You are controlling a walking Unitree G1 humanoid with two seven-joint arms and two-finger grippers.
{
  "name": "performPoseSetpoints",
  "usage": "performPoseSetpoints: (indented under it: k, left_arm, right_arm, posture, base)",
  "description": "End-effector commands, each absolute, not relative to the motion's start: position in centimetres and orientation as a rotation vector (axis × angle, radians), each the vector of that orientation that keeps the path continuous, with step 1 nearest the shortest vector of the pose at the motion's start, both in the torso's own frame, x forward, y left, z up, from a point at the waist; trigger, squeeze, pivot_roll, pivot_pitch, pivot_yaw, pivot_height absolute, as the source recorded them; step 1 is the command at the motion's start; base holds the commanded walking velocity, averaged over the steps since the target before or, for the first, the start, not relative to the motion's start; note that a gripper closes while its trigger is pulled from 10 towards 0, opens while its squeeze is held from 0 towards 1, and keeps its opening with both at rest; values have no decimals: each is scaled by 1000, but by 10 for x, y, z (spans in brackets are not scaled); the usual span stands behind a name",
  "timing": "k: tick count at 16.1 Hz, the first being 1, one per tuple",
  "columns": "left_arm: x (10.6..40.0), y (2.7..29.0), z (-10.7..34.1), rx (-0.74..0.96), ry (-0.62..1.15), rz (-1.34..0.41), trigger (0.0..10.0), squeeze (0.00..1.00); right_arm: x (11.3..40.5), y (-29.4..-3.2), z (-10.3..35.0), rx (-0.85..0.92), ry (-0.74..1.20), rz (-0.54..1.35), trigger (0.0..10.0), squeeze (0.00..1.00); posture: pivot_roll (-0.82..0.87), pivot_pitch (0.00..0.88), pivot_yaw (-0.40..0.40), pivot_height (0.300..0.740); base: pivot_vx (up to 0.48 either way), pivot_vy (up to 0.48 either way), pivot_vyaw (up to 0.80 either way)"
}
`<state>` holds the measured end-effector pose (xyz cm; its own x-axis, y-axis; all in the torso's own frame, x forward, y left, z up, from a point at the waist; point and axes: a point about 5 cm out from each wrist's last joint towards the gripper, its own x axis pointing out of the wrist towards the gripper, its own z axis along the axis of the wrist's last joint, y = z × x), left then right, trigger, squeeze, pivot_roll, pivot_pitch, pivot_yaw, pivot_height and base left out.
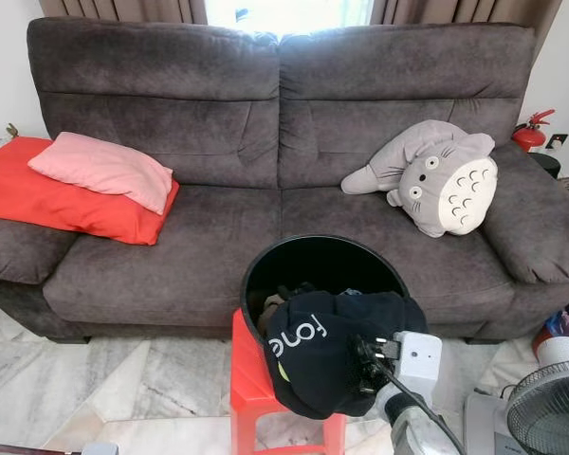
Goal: Hang hanger
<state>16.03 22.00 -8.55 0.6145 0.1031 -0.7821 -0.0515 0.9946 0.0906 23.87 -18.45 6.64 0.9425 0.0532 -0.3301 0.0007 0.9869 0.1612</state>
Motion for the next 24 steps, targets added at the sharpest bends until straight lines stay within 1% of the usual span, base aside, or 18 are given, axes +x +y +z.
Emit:
performPoseSetpoints:
  k: [1, 5, 12, 16, 21, 24]
  left_arm:
    - [153, 222, -89, 59, 942, 90, 10000, 0]
    - [153, 222, -89, 56, 943, 94, 10000, 0]
    - [150, 219, -91, 43, 962, 83, 10000, 0]
    - [148, 221, -91, 43, 968, 89, 10000, 0]
    - [148, 219, -92, 41, 970, 91, 10000, 0]
    - [148, 219, -92, 40, 970, 91, 10000, 0]
  right_arm:
    - [241, -184, 68, 145, 344, 36, 0, 0]
    - [249, -185, 79, 136, 307, 41, 0, 0]
    - [247, -181, 72, 121, 366, 76, 0, 0]
    - [264, -183, 83, 97, 320, 84, 0, 0]
    - [287, -191, 93, 59, 277, 80, 0, 0]
    - [307, -192, 97, 18, 253, 118, 0, 0]
  posture:
    - [-102, 45, 21, 740]
    - [-101, 43, 16, 740]
    - [-100, 51, 11, 740]
    - [-95, 53, 8, 740]
    - [-95, 52, 7, 740]
    - [-91, 51, 9, 740]
  base:
    - [0, 0, 0]
    - [0, 0, 0]
    - [0, 0, 0]
    - [0, 0, 0]
    - [0, 0, 0]
    - [0, 0, 0]
